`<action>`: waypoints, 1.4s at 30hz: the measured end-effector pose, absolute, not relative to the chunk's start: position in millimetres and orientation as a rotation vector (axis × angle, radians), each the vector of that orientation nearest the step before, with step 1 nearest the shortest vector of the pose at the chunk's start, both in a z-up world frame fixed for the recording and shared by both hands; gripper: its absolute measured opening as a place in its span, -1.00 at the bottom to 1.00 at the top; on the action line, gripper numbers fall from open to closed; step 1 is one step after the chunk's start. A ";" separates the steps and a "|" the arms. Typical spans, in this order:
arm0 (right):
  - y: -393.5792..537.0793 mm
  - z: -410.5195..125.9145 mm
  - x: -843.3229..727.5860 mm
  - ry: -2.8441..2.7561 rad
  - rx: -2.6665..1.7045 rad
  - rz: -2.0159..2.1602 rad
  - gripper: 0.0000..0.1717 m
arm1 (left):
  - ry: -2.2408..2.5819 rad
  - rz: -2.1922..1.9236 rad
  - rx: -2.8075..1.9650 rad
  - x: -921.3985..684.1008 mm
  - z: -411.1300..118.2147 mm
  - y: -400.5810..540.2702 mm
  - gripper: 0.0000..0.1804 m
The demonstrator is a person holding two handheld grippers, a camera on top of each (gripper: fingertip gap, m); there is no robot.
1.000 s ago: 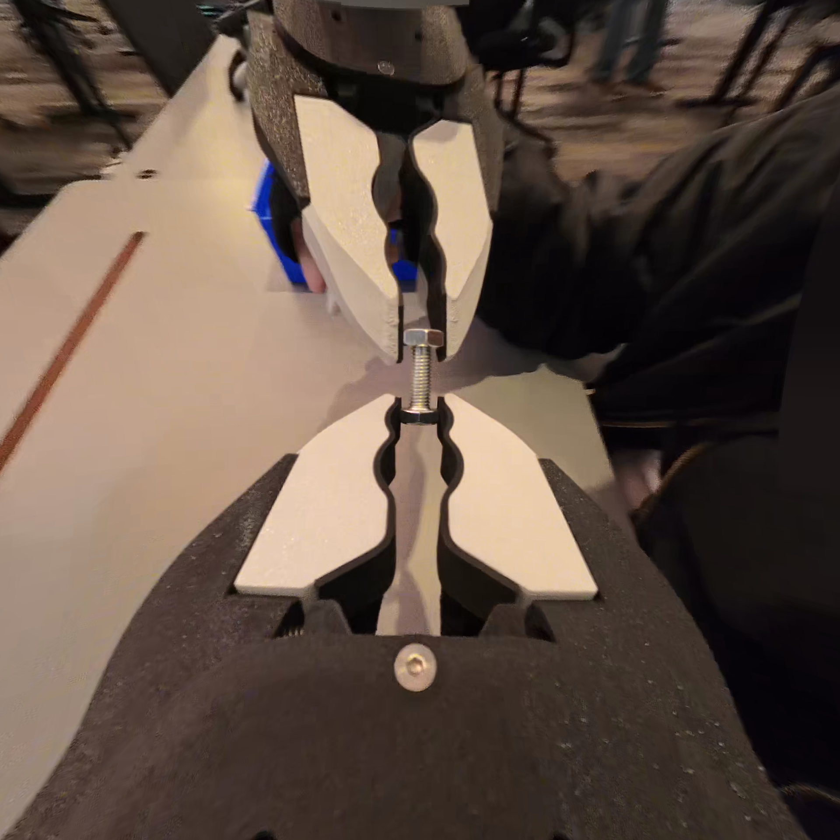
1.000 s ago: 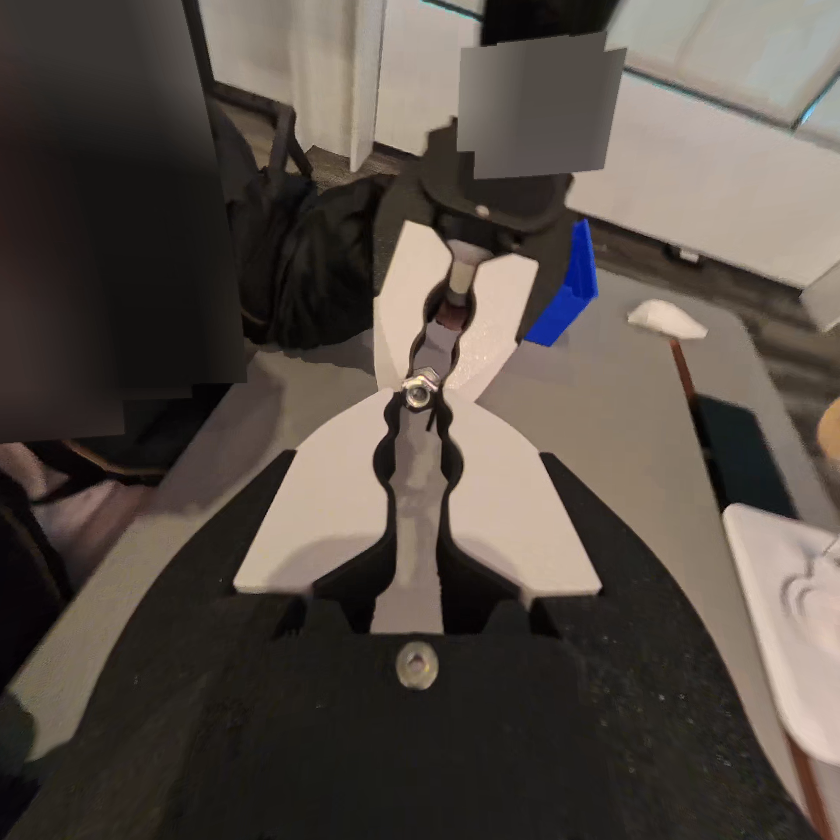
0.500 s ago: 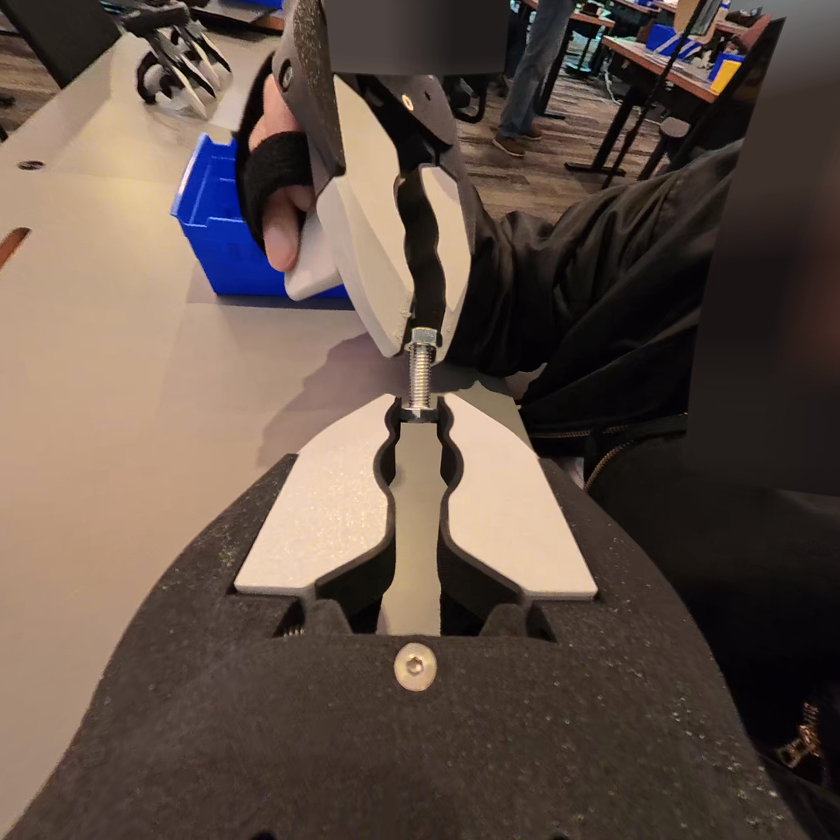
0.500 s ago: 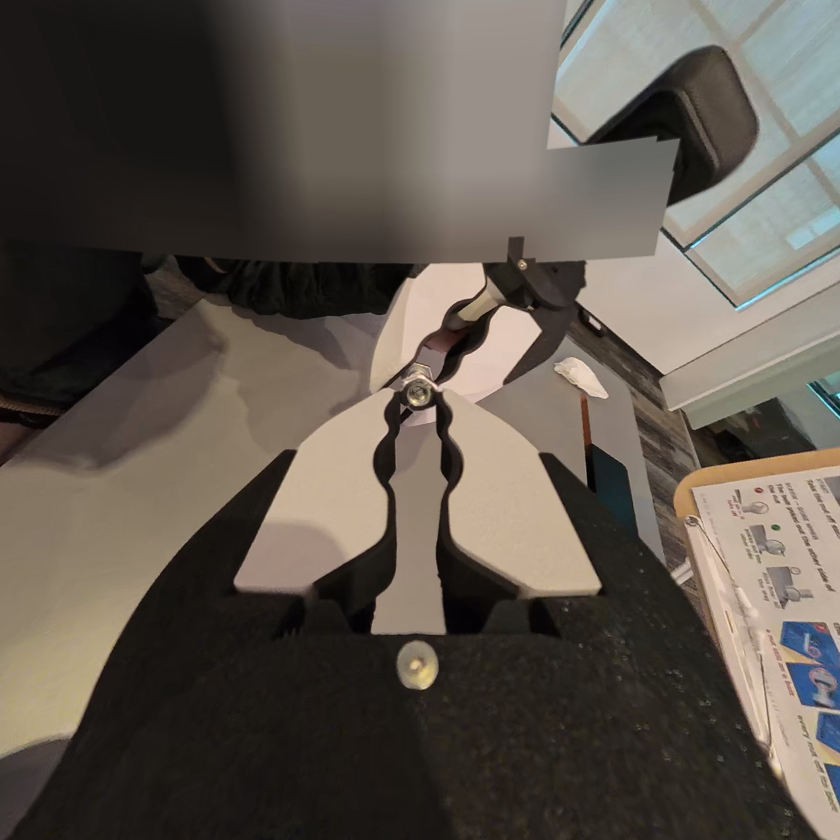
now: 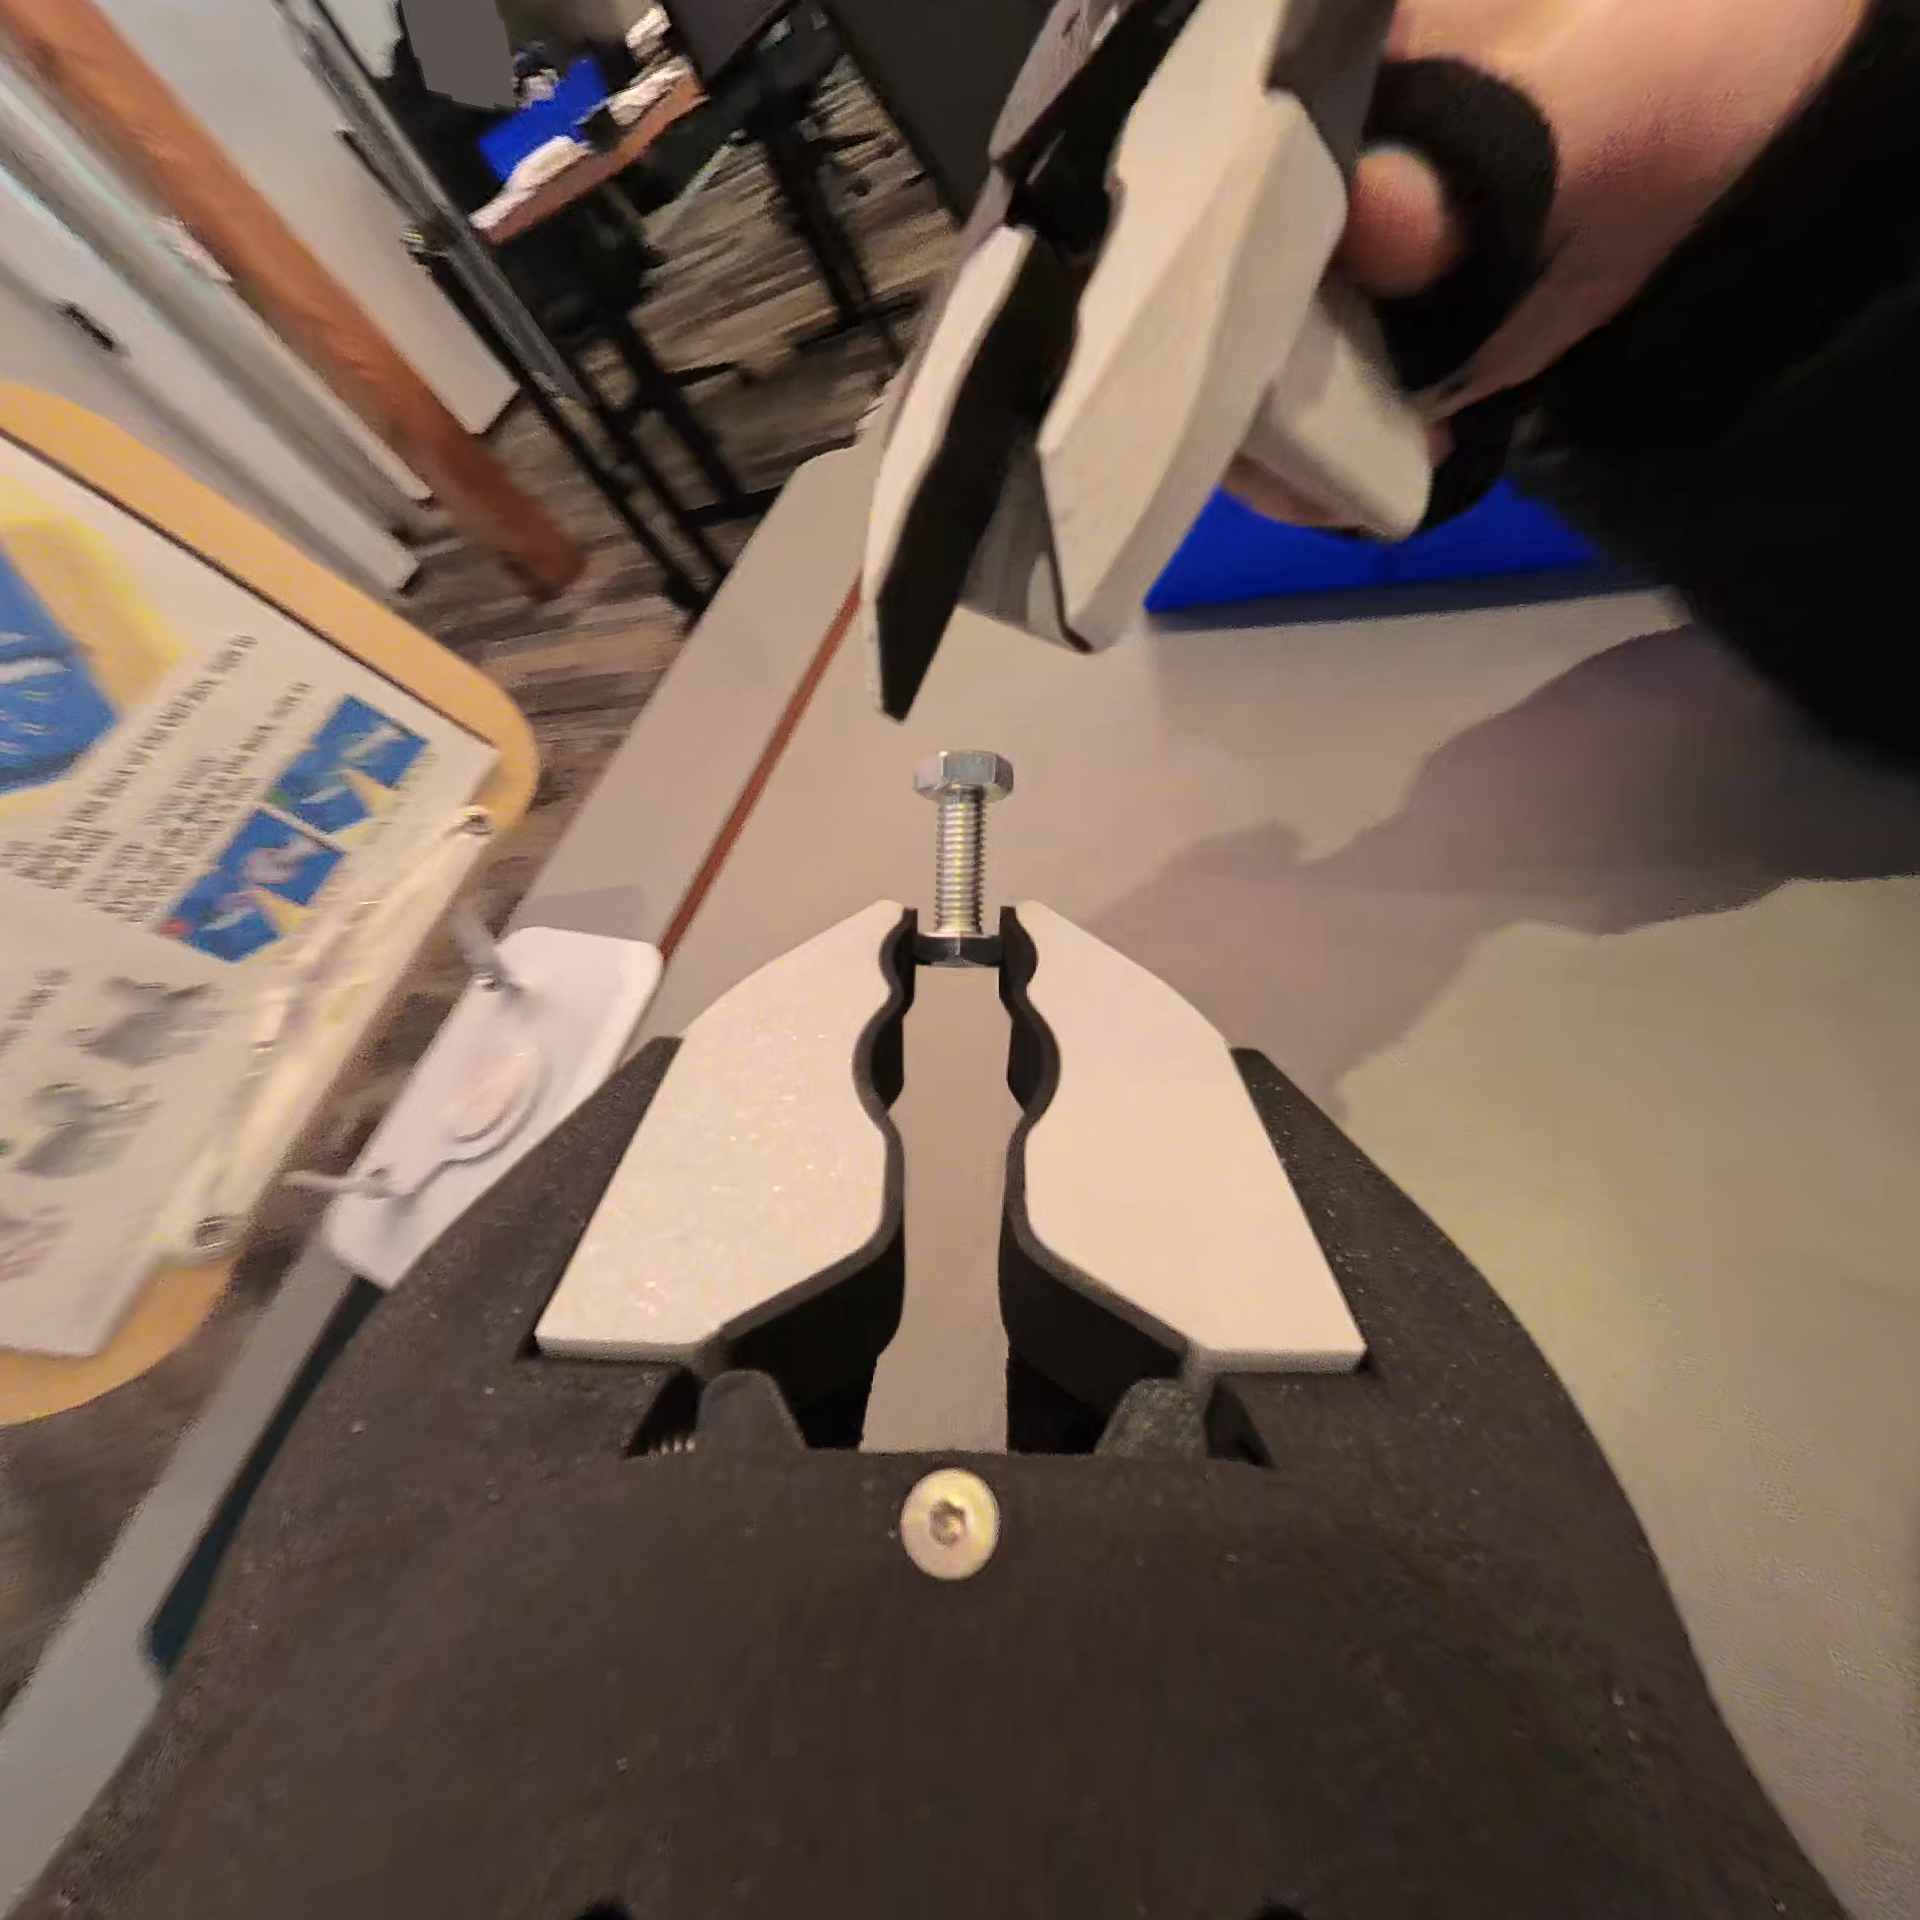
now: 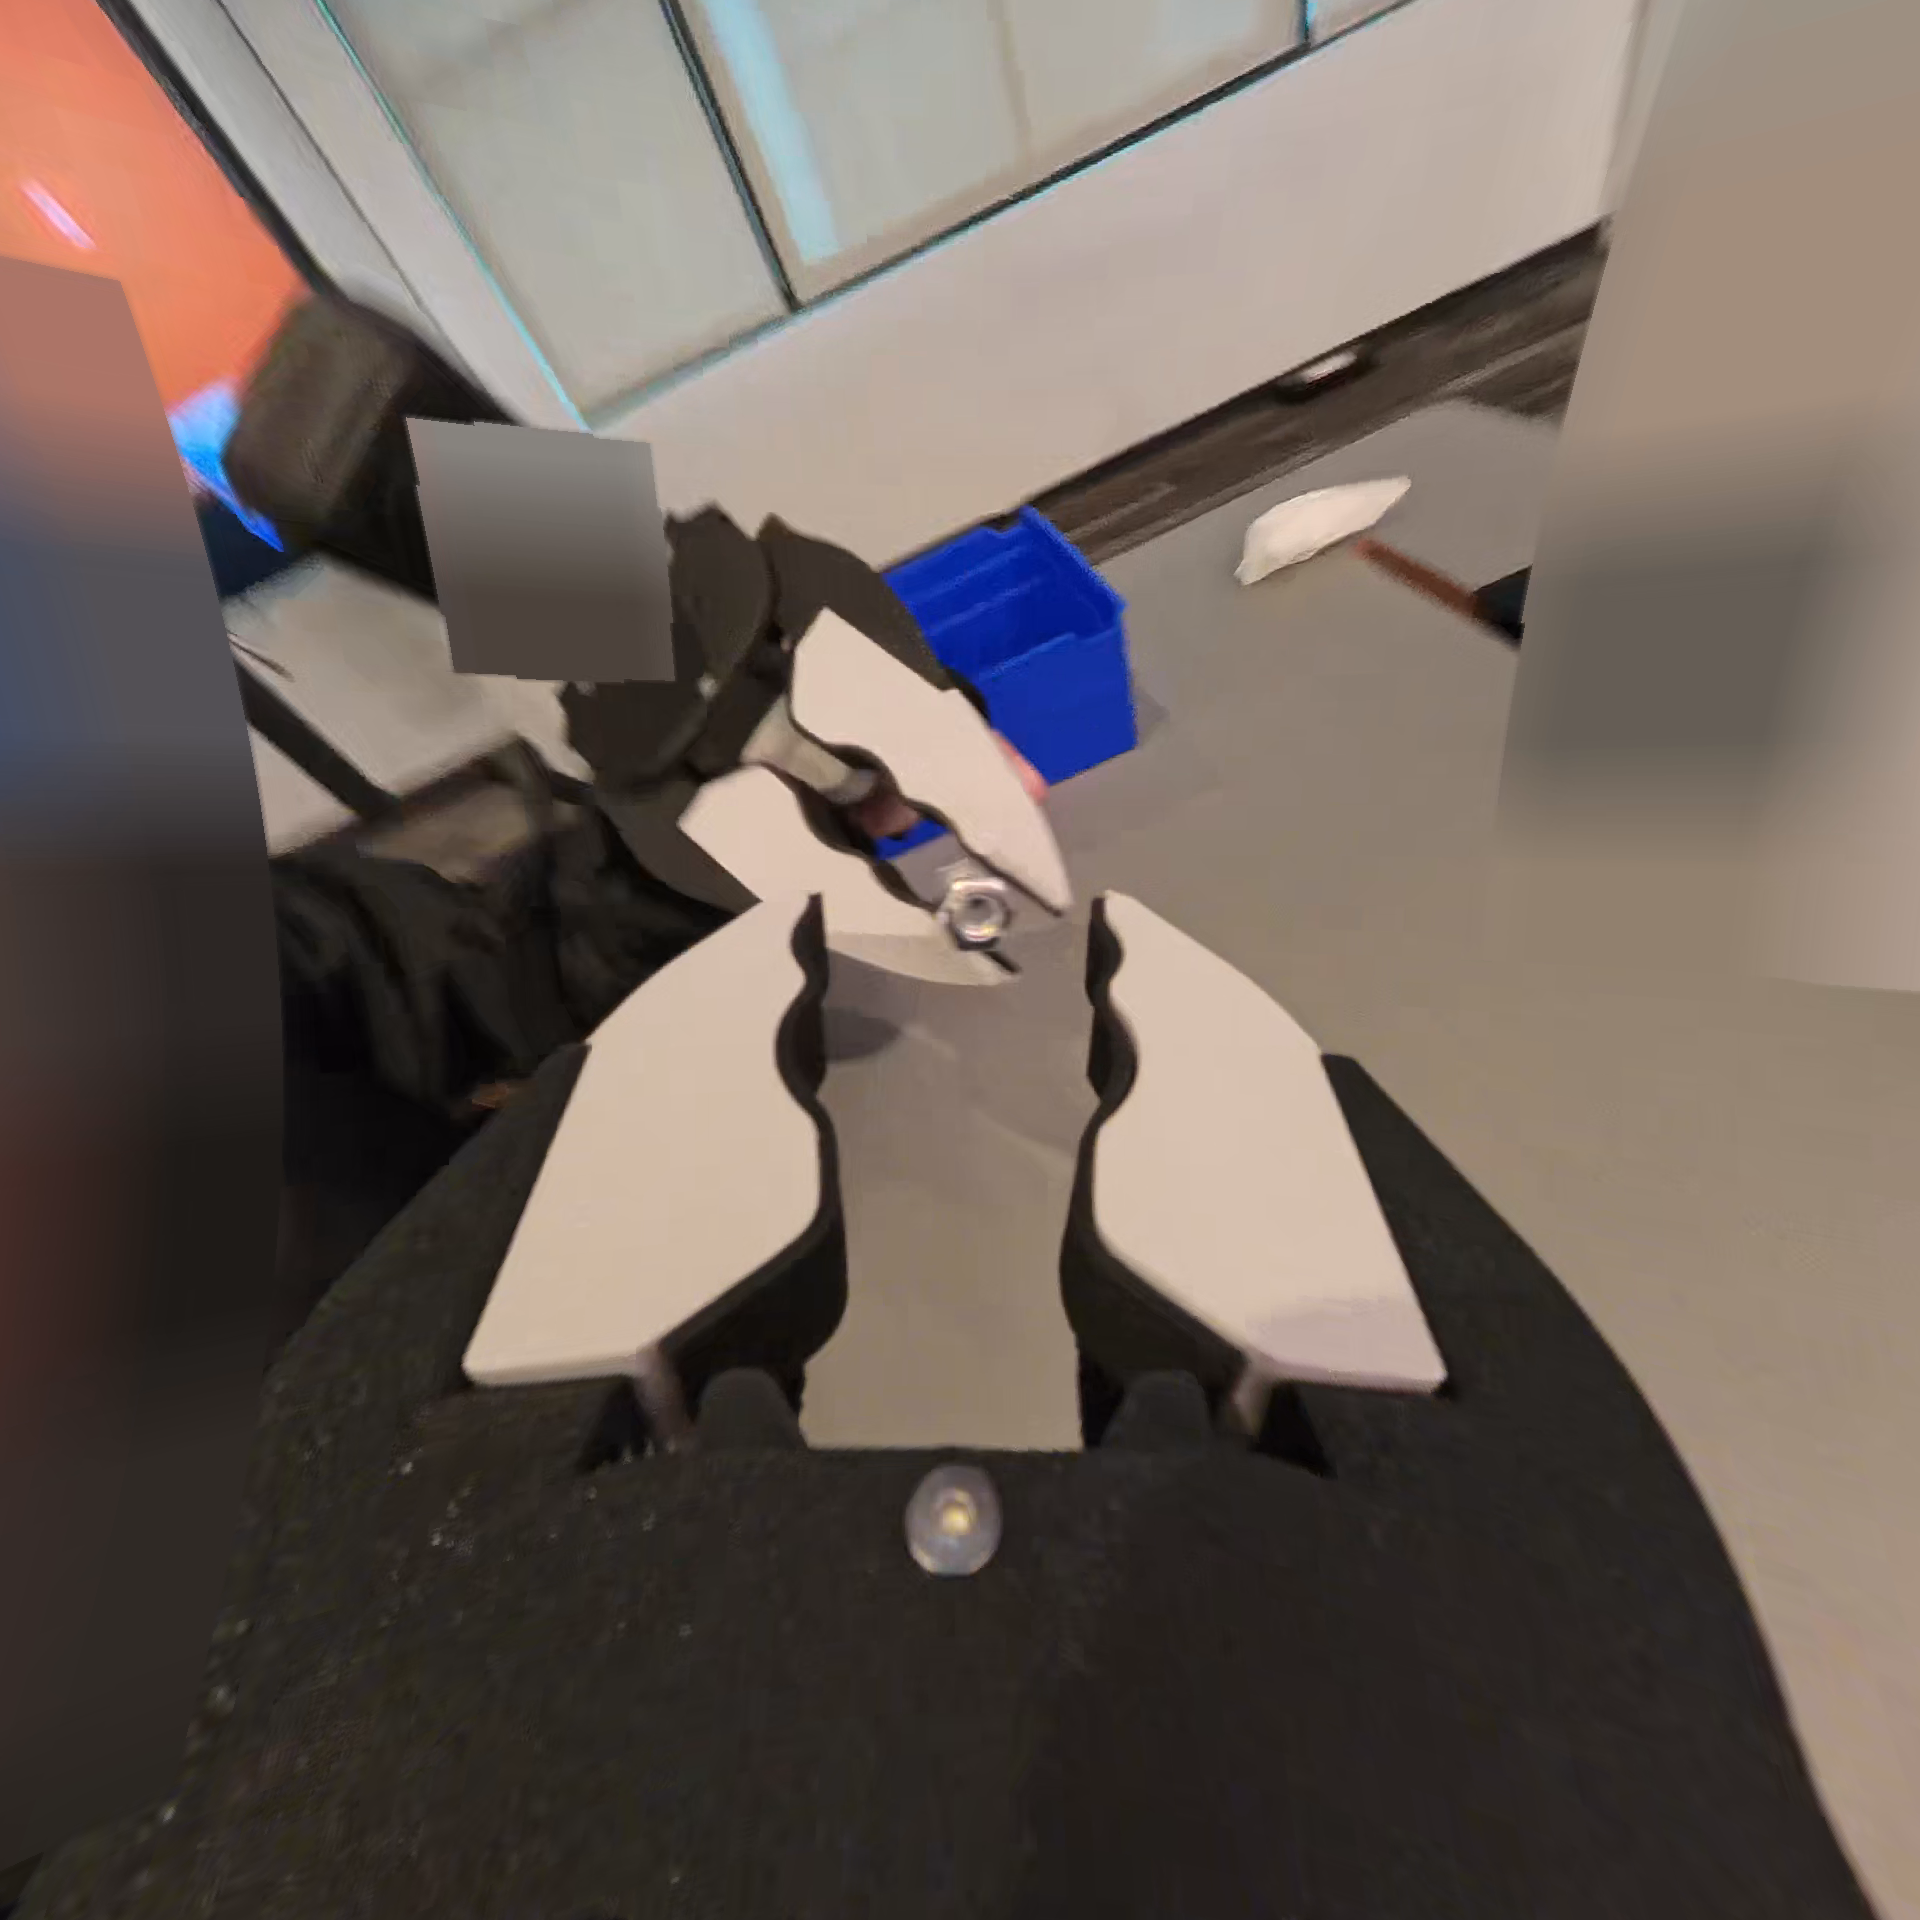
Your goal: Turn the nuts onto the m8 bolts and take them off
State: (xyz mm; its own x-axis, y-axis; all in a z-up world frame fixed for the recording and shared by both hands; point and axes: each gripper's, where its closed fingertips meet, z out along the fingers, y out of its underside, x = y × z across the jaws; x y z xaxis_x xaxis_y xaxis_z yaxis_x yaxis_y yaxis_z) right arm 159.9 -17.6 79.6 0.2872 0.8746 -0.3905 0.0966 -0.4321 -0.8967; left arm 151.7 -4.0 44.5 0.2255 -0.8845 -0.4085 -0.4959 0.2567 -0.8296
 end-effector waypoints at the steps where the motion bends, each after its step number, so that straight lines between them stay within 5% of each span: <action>1: -15.2 80.8 160.6 -0.828 -1.764 1.303 -0.49 | 1.421 -0.393 -1.382 153.0 43.0 -2.1 -0.83; 8: -2.6 54.1 158.3 -0.797 -1.901 1.315 -0.57 | 1.403 -0.272 -1.393 156.0 36.6 6.7 -0.83; 11: -6.9 57.3 155.1 -0.825 -1.874 1.373 -0.83 | 1.408 -0.261 -1.385 156.0 36.9 5.9 -0.83; 27: -77.0 60.6 144.2 -1.677 -1.046 0.686 -0.84 | 1.702 -1.132 -1.431 149.7 36.4 -80.0 -0.83; 34: -70.0 63.8 144.9 -1.620 -1.078 0.702 -0.82 | 1.666 -1.044 -1.409 150.9 39.5 -71.3 -0.83; 37: -59.7 72.4 145.7 -1.519 -1.145 0.746 -0.58 | 1.620 -0.947 -1.413 151.5 40.3 -58.7 -0.83; 42: -25.2 93.8 158.0 -1.140 -1.452 0.957 -0.57 | 1.475 -0.746 -1.407 150.5 50.2 -29.7 -0.83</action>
